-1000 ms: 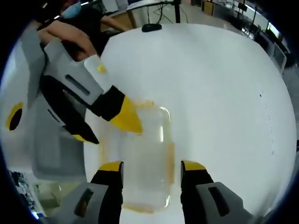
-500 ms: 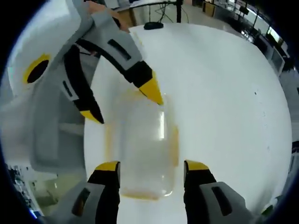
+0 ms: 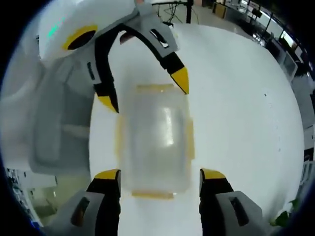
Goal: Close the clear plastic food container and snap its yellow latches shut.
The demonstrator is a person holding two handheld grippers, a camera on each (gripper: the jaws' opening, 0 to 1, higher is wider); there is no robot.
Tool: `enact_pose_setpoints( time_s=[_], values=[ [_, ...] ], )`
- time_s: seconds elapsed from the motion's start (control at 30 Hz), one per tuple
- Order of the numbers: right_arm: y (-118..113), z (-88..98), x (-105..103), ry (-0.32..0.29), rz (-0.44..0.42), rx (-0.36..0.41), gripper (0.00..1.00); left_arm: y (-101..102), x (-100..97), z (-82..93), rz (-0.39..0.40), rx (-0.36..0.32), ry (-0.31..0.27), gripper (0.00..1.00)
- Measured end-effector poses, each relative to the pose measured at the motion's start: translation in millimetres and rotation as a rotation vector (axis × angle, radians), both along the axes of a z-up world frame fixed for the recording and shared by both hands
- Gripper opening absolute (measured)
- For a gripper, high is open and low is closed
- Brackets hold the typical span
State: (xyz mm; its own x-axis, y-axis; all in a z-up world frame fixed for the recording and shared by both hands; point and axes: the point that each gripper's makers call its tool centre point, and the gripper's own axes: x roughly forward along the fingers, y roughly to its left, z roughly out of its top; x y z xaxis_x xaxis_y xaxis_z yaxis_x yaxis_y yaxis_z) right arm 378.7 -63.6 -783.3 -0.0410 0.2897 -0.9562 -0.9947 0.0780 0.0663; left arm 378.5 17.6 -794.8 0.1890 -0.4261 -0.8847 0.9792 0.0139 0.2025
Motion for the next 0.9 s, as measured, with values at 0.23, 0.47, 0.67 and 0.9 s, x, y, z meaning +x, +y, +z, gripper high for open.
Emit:
enact_pose_setpoints(
  time_s=[0.23, 0.47, 0.67, 0.9],
  values=[
    [-1, -1.8, -4, -0.03, 0.005, 0.0, 0.69, 0, 1.9, -3.5, -0.02, 0.008, 0.01, 0.78],
    [-4, -3.6, -7, -0.052, 0.007, -0.004, 0.72, -2, 4.3, -7.6, -0.029, 0.015, 0.017, 0.78],
    [-7, -9.0, -8, -0.072, 0.003, -0.011, 0.74, -4, 5.7, -11.8, -0.046, 0.024, 0.021, 0.79],
    [-9, -14.9, -8, -0.092, -0.008, -0.015, 0.77, -9, 8.4, -17.6, -0.065, 0.034, 0.016, 0.83]
  ],
)
